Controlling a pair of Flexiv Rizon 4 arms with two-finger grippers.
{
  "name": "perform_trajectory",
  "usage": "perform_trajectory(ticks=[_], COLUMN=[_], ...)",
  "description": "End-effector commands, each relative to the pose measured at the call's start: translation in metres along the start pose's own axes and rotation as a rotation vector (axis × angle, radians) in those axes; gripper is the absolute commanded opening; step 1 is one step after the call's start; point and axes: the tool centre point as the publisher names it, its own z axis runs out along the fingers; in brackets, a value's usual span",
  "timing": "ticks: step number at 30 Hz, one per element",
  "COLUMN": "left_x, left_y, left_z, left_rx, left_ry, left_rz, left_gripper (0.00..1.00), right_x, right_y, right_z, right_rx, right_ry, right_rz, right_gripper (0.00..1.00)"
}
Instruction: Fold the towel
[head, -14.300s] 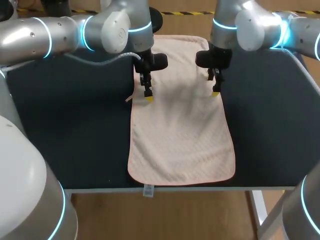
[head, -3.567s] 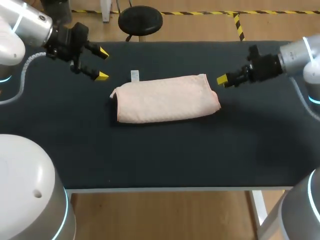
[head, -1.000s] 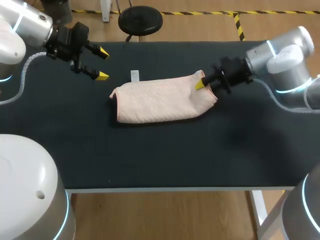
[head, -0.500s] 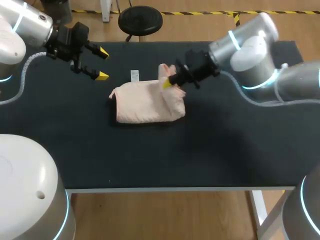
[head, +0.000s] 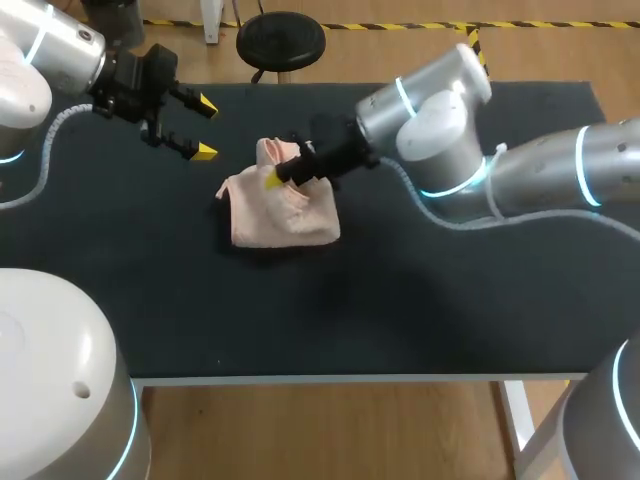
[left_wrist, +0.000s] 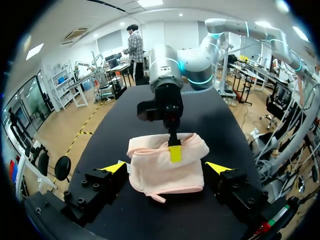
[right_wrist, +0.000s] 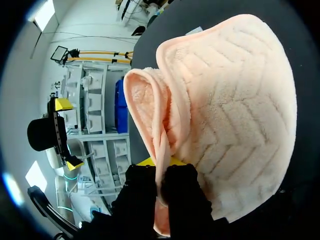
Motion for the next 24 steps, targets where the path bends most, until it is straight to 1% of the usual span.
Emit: perform_trajectory(ticks=[1,7,11,14,16,17,19,20,24], left_x=[0.001,0.001,0.001,0.001,0.001,0.001,0.001,0.001,0.001], left_y=[0.001,0.001,0.001,0.001,0.001,0.001,0.001,0.001,0.001], left_z=[0.001,0.001,0.001,0.001,0.001,0.001,0.001,0.001,0.001], left_rx=[0.004,0.004,0.004,0.004,0.004,0.004,0.004,0.004,0.004], left_ry=[-0.002,-0.002,-0.002,-0.002,-0.002,-0.002,-0.002,-0.002,-0.002], left_rz=[0.002,0.002,0.002,0.002,0.002,0.002,0.002,0.002,0.002], left_gripper=[1.00,1.00,1.00,1.00,1.00,1.00,1.00,1.00,1.00], right_x=[0.000,0.012,0.028,0.042,0.050,0.052,0.056,0.057,0.057], right_y=[-0.004,-0.007,0.001,0.010,0.015,0.017,0.018,0.019,0.019], right_z=[0.014,0.004,-0.009,-0.023,-0.034,-0.040,-0.050,-0.055,-0.055], right_rx=[-0.025,-0.021,-0.042,-0.060,-0.073,-0.070,-0.079,-0.081,-0.081], right_ry=[0.037,0.063,0.073,0.097,0.106,0.100,0.117,0.101,0.101], right_rz=[-0.007,-0.029,-0.058,-0.089,-0.131,-0.178,-0.213,-0.198,-0.198], right_gripper=[1.00,1.00,1.00,1.00,1.00,1.00,1.00,1.00,1.00])
